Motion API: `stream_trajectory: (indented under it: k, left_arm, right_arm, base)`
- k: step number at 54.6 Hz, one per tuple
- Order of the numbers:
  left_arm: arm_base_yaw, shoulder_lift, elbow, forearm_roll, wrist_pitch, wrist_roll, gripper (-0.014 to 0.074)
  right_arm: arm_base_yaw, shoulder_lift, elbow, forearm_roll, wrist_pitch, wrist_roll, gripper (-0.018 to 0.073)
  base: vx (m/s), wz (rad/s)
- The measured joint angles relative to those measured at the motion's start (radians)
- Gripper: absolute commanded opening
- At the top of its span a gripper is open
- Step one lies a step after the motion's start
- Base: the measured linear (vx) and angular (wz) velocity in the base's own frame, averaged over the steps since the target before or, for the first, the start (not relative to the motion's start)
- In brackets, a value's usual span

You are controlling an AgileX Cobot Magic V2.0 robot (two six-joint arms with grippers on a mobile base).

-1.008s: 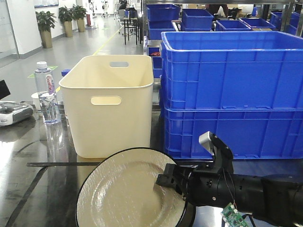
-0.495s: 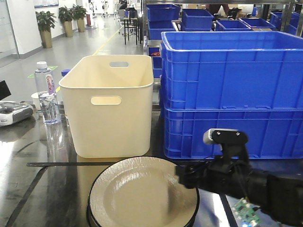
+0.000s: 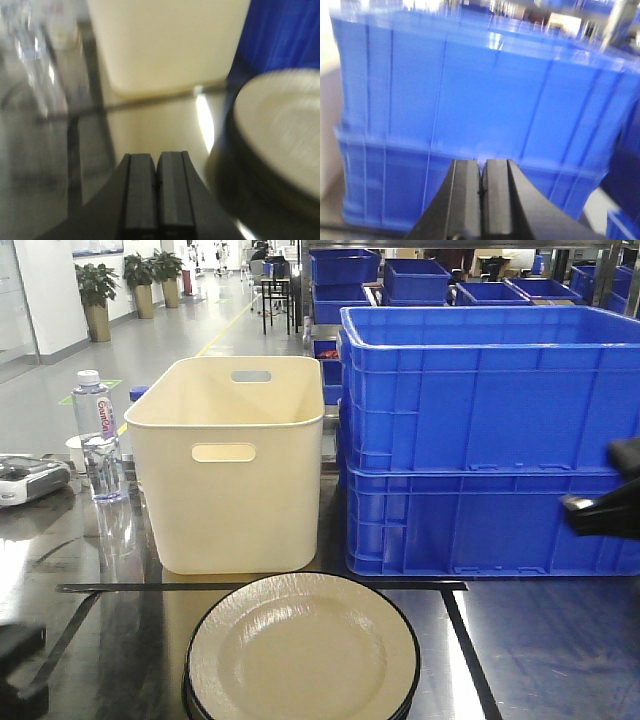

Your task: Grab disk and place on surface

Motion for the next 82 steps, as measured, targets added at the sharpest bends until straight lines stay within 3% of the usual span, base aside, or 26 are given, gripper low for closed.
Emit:
stream_trajectory:
  k: [6, 11, 25, 43, 70, 76, 82]
  left_arm:
    - [0.022, 0.049, 0.014, 0.108, 0.042, -0.138, -0.0001]
    - [0.023, 0.058, 0.014, 0.143, 0.087, -0.181, -0.0001]
    - [0.023, -0.073, 0.015, 0.150, 0.181, -0.207, -0.0001]
    - [0.023, -0.330, 0.015, 0.151, 0.206, -0.210, -0.0001]
    - [0.023, -0.372, 0.017, 0.158, 0.215, -0.210, -0.0001]
    - [0.023, -0.404, 0.026, 0.247, 0.207, -0.222, -0.0001]
    - [0.023, -0.487, 0.081, 0.403, 0.185, -0.333, -0.0001]
  right_arm:
    - [0.000, -0.141, 0.054, 0.000, 0.031, 0.002, -0.0014]
    - [0.000, -0.251, 0.139, 0.000, 0.067, 0.026, -0.0013]
    - [0.000, -0.441, 0.315, 0.000, 0.078, 0.069, -0.0012]
    - [0.000, -0.492, 0.356, 0.000, 0.078, 0.072, -0.0012]
    - [0.000, -0.492, 0.357, 0.000, 0.077, 0.072, -0.0012]
    - [0.000, -0.492, 0.357, 0.000, 0.077, 0.072, -0.0012]
    - [0.000, -0.492, 0.357, 0.000, 0.077, 0.072, -0.0012]
  base:
    - [0.00, 0.00]
    - [0.00, 0.00]
    - [0.00, 0.00]
    - [0.00, 0.00]
    - [0.00, 0.00]
    - [0.00, 0.00]
    - [0.00, 0.00]
